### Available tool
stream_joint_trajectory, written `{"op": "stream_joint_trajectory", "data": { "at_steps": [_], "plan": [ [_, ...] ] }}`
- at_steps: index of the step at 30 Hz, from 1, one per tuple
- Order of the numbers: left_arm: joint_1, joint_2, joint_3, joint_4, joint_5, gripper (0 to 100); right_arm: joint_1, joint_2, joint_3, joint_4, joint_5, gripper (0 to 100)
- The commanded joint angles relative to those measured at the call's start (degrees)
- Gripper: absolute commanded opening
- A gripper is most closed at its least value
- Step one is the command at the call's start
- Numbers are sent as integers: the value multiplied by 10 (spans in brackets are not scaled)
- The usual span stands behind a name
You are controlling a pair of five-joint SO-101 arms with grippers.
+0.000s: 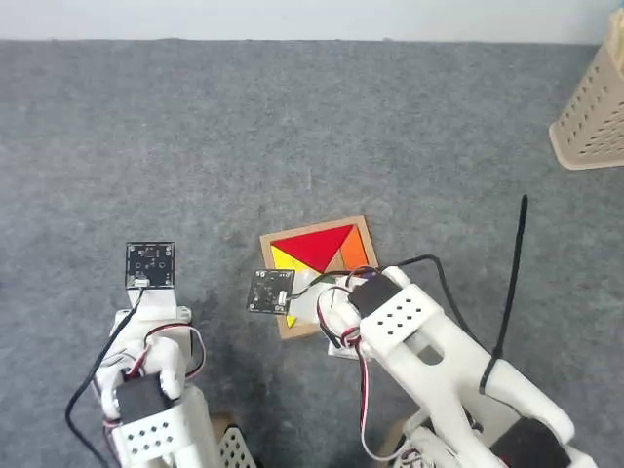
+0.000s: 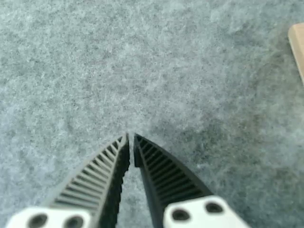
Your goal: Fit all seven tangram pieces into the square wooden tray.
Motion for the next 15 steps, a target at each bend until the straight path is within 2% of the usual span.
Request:
{"op": "stream_joint_trajectory", "data": {
  "at_steps": [1, 9, 15],
  "plan": [
    [-3, -8, -4, 4, -3, 13, 10, -2, -34, 6, -6, 76],
    [-3, -8, -4, 4, -3, 13, 3, -32, -83, 14, -5, 77],
    [-3, -8, -4, 4, -3, 13, 0, 57, -156, -1, 25, 78]
  ]
}}
